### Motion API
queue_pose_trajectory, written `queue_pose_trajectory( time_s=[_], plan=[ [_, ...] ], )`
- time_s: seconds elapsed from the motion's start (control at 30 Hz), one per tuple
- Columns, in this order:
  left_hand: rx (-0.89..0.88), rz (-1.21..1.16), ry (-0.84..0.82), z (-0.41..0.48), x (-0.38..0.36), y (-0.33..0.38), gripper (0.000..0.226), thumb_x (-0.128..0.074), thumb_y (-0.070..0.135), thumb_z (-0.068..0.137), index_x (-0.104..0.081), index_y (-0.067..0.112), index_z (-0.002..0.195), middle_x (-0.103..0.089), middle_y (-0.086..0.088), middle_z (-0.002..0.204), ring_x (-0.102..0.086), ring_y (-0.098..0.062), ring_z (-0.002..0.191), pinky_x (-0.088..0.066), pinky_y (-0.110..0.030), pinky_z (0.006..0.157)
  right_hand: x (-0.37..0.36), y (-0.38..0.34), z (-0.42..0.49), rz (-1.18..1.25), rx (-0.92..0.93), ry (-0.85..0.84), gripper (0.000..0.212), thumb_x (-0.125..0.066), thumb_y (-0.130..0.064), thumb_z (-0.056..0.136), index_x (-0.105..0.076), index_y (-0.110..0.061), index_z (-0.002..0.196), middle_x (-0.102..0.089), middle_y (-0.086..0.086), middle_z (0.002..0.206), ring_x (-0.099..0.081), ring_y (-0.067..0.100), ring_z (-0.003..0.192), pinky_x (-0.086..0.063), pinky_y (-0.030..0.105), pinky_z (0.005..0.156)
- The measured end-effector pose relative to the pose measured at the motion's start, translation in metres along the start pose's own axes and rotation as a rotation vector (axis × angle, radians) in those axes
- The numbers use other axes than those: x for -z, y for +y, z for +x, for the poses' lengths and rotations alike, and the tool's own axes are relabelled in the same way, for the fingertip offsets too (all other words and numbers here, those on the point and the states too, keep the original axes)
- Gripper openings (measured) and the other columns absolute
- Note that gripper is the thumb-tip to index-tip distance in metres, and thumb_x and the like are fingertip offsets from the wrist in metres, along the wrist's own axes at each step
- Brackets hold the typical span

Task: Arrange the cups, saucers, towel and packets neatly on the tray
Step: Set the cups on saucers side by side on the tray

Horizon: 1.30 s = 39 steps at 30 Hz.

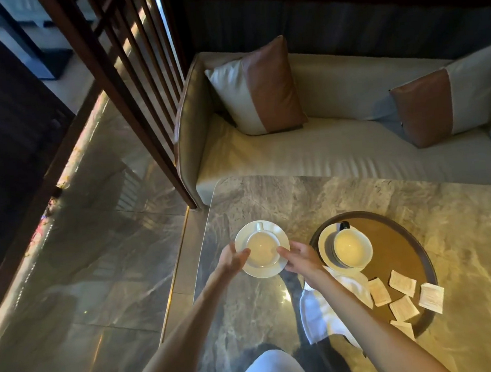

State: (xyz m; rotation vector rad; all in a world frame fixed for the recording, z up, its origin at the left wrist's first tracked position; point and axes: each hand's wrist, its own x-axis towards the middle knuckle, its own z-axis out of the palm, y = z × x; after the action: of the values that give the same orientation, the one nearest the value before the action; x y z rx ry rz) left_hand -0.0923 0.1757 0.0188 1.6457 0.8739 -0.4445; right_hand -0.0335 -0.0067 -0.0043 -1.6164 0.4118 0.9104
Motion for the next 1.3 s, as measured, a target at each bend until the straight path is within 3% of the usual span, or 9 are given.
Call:
queue_pose_trajectory(
  time_s=[0.13, 0.33, 0.57, 0.73, 0.8, 0.87, 0.93, 1.13, 1.3],
  plan=[
    [-0.109, -0.015, 0.003, -0.019, -0.012, 0.035, 0.060, -0.053, 0.030, 0.067, -0.064, -0.010, 0.111, -0.064, -0.020, 0.094, -0.061, -0.027, 0.090, -0.053, -0.053, 0.085, 0.027, -0.027, -0.016, 0.038, 0.094, 0.001, 0.038, -0.074, -0.017, 0.086, -0.066, -0.005, 0.121, -0.070, 0.015, 0.117, -0.067, 0.027, 0.110, -0.056, 0.043, 0.094],
    [-0.209, -0.025, -0.003, -0.036, -0.071, 0.097, 0.028, -0.053, 0.005, 0.096, -0.058, -0.010, 0.119, -0.062, -0.022, 0.109, -0.059, -0.032, 0.101, -0.051, -0.048, 0.090, 0.103, -0.067, -0.037, -0.003, 0.225, 0.098, 0.034, -0.073, -0.021, 0.087, -0.067, -0.006, 0.117, -0.071, 0.017, 0.114, -0.068, 0.029, 0.106, -0.057, 0.048, 0.091],
    [-0.159, -0.070, -0.090, -0.041, -0.200, 0.152, 0.039, -0.056, 0.011, 0.096, -0.049, -0.010, 0.129, -0.055, -0.021, 0.111, -0.058, -0.035, 0.107, -0.049, -0.050, 0.094, 0.238, -0.073, -0.052, 0.026, 0.163, 0.213, 0.024, -0.071, -0.025, 0.088, -0.065, -0.015, 0.109, -0.070, 0.014, 0.118, -0.066, 0.027, 0.110, -0.055, 0.044, 0.095],
    [-0.117, -0.039, -0.154, -0.033, -0.289, 0.146, 0.038, -0.056, 0.013, 0.097, -0.049, -0.010, 0.126, -0.049, -0.016, 0.098, -0.050, -0.025, 0.091, -0.044, -0.039, 0.073, 0.316, -0.050, -0.047, 0.053, 0.075, 0.278, 0.032, -0.069, -0.018, 0.090, -0.065, -0.001, 0.116, -0.069, 0.018, 0.113, -0.066, 0.029, 0.104, -0.052, 0.047, 0.096],
    [-0.078, -0.023, -0.158, -0.026, -0.316, 0.141, 0.037, -0.055, 0.011, 0.097, -0.050, -0.012, 0.125, -0.050, -0.016, 0.095, -0.050, -0.025, 0.089, -0.043, -0.036, 0.065, 0.338, -0.036, -0.041, 0.059, 0.047, 0.277, 0.035, -0.069, -0.016, 0.090, -0.065, 0.002, 0.119, -0.069, 0.021, 0.110, -0.064, 0.025, 0.095, -0.056, 0.042, 0.083],
    [-0.059, 0.011, -0.151, -0.018, -0.338, 0.137, 0.037, -0.053, 0.010, 0.096, -0.052, -0.010, 0.127, -0.058, -0.020, 0.103, -0.056, -0.029, 0.099, -0.049, -0.039, 0.076, 0.353, -0.023, -0.032, 0.067, 0.020, 0.263, 0.036, -0.070, -0.016, 0.089, -0.065, 0.002, 0.120, -0.069, 0.019, 0.107, -0.063, 0.023, 0.093, -0.056, 0.035, 0.075],
    [-0.032, 0.039, -0.132, -0.011, -0.355, 0.131, 0.037, -0.053, 0.009, 0.094, -0.053, -0.007, 0.128, -0.060, -0.025, 0.117, -0.057, -0.037, 0.113, -0.049, -0.046, 0.093, 0.363, -0.011, -0.020, 0.060, -0.012, 0.252, 0.039, -0.073, -0.019, 0.087, -0.065, 0.000, 0.120, -0.068, 0.015, 0.106, -0.065, 0.024, 0.096, -0.056, 0.040, 0.084],
    [-0.010, 0.114, -0.060, 0.007, -0.378, 0.123, 0.043, -0.056, 0.014, 0.091, -0.045, -0.001, 0.131, -0.056, -0.022, 0.125, -0.055, -0.037, 0.116, -0.050, -0.046, 0.095, 0.376, 0.013, 0.008, 0.080, -0.060, 0.224, 0.035, -0.071, -0.020, 0.088, -0.066, 0.005, 0.112, -0.065, 0.030, 0.118, -0.065, 0.037, 0.105, -0.049, 0.051, 0.099],
    [0.006, 0.122, -0.026, 0.013, -0.390, 0.113, 0.054, -0.052, 0.011, 0.092, -0.032, 0.008, 0.141, -0.050, -0.012, 0.127, -0.048, -0.022, 0.105, -0.045, -0.034, 0.084, 0.377, 0.028, 0.017, -0.044, -0.040, 0.234, 0.032, -0.071, -0.026, 0.086, -0.069, 0.002, 0.099, -0.067, 0.023, 0.093, -0.065, 0.039, 0.098, -0.051, 0.057, 0.095]
  ],
)
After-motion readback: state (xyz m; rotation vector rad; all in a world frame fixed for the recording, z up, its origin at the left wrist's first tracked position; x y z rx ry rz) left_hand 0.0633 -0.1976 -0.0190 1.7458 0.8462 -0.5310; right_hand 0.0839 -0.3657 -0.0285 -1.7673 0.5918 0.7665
